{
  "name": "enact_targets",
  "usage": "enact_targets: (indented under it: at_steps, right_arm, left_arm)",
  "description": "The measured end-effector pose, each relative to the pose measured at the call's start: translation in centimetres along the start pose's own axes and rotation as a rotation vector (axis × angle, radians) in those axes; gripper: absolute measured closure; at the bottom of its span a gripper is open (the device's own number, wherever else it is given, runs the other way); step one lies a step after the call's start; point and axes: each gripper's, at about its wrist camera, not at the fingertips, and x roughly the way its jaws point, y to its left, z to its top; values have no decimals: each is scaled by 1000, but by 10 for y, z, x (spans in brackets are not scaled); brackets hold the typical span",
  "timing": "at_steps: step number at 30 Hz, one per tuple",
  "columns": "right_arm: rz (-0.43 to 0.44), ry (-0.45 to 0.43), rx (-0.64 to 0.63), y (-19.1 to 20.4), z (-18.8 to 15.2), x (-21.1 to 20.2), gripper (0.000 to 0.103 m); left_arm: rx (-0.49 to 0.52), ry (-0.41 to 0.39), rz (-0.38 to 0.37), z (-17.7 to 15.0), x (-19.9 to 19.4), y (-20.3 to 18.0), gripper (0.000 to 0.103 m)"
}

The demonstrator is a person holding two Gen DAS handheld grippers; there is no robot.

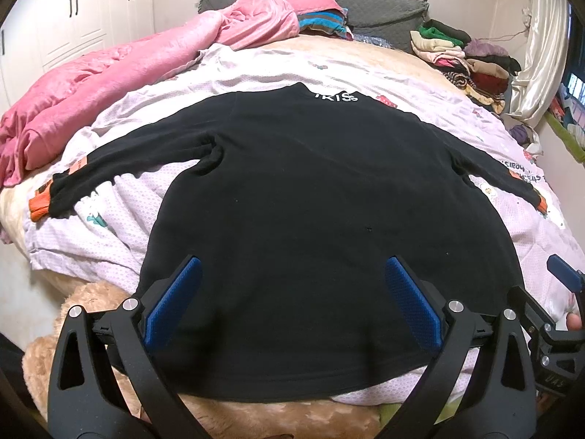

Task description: Fold small clothes

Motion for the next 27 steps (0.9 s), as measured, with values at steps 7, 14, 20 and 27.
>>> enact_targets:
  at_steps: [7, 14, 20, 27]
  right_arm:
    - [-3, -1, -8, 4, 1, 0, 4]
    - [-2, -2, -8, 5, 1, 0, 4]
    - [-1, -5, -9, 5, 1, 0, 4]
    - [5, -5, -15, 5, 3, 1, 4]
  left_arm:
    - [1, -7, 1, 1, -1, 2, 9]
    - [3, -11, 5, 2, 0, 4, 9]
    - [6, -14, 8, 2, 0, 3, 9]
    - [8, -17, 10, 2, 0, 4, 9]
